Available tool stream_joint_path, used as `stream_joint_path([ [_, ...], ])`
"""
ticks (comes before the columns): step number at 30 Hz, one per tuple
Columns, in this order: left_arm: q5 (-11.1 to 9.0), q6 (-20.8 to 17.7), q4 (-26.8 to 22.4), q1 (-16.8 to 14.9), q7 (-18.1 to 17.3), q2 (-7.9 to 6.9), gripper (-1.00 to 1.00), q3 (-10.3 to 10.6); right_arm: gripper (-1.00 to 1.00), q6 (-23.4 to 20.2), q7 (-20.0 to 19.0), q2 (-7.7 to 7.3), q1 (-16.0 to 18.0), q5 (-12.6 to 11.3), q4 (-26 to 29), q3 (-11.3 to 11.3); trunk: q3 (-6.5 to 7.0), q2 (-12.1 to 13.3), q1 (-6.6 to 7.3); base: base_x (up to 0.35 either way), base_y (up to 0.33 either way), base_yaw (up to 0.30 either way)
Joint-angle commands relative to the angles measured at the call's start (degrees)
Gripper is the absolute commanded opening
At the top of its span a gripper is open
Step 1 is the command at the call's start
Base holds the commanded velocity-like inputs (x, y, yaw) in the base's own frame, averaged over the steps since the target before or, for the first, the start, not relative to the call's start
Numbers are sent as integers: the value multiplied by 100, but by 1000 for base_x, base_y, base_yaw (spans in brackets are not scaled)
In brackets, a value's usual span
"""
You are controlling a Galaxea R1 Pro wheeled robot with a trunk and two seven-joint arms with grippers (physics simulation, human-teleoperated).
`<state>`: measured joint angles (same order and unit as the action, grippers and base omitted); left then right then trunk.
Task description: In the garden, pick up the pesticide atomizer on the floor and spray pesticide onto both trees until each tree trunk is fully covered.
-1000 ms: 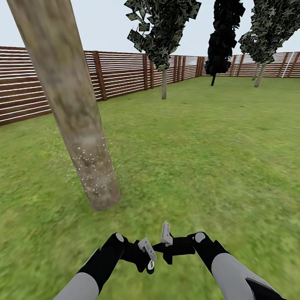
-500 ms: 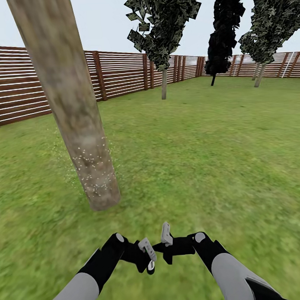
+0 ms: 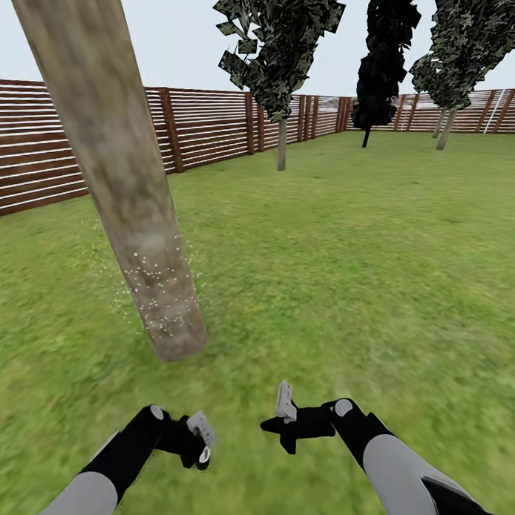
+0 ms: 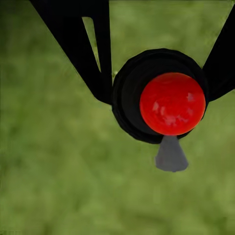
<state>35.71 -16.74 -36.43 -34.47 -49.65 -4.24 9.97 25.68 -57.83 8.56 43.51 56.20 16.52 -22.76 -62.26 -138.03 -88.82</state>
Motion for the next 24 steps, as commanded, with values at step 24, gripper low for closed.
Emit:
stream_joint_path([
  [24,-1382,4309,1209,2025,2432,-136,-100,-5098,100,2743,7018,-852,-2373,-1207,-1093,-712,0,0,0,0,0,0],
])
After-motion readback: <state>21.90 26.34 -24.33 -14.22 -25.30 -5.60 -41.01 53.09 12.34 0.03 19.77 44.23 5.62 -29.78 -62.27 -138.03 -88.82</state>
